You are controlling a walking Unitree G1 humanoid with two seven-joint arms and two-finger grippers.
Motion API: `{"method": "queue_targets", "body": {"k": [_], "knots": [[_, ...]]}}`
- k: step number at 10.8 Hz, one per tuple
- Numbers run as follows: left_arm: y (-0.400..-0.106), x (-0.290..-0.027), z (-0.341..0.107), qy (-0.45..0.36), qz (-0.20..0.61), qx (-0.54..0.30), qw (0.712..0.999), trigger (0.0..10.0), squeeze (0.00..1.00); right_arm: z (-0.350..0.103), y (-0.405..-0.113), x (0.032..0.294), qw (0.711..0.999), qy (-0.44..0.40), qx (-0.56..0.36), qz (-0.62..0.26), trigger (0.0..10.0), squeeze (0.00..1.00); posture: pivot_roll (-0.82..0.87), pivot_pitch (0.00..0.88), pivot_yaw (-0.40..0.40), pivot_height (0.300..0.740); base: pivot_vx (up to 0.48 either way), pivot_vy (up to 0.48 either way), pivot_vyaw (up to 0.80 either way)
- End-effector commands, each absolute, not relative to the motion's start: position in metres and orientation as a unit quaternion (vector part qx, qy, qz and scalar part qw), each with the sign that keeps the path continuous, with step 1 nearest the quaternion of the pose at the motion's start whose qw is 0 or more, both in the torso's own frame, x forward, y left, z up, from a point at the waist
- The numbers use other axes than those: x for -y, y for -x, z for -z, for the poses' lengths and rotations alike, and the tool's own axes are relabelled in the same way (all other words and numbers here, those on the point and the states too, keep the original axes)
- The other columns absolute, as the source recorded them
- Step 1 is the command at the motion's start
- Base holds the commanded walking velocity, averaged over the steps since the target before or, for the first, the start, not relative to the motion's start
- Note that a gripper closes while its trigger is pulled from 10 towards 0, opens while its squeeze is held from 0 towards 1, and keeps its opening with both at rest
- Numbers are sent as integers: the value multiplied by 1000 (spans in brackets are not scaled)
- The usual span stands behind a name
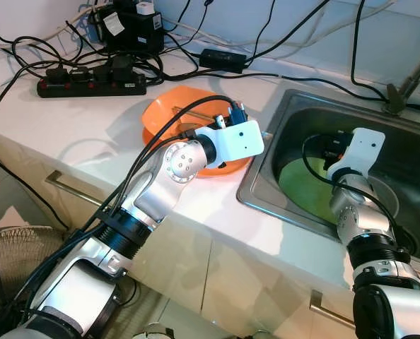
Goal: Kitchen organization
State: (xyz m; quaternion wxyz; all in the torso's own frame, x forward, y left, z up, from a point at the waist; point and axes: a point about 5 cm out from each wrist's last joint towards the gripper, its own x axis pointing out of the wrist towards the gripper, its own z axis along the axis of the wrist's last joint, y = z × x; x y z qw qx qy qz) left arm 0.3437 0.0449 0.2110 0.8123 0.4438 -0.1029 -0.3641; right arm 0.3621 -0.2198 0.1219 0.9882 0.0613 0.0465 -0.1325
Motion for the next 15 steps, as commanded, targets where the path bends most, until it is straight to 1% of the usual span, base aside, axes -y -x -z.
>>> {"method": "queue_targets", "body": {"k": [1,9,12,13,14,15], "knots": [[-346,-44,-218,-446,358,114,812,0,0,-126,-362,220,988,-64,-34,136,10000,0,86,35,-35,740,0,0,0],[-346,-44,-222,-436,358,118,817,0,0,-126,-362,220,988,-64,-34,136,10000,0,87,35,-36,740,0,0,0],[-347,-49,-234,-403,348,122,837,0,0,-126,-362,220,988,-63,-35,136,10000,0,89,35,-38,740,0,0,0],[-349,-53,-242,-378,341,124,852,0,0,-126,-363,220,988,-63,-35,135,10000,0,89,35,-38,740,0,0,0],[-348,-55,-249,-347,342,123,865,510,0,-126,-363,219,988,-63,-35,133,10000,0,89,35,-38,740,0,0,0],[-348,-57,-252,-336,341,123,869,7098,0,-126,-363,219,988,-64,-36,133,10000,0,91,34,-39,740,0,0,0]]}}
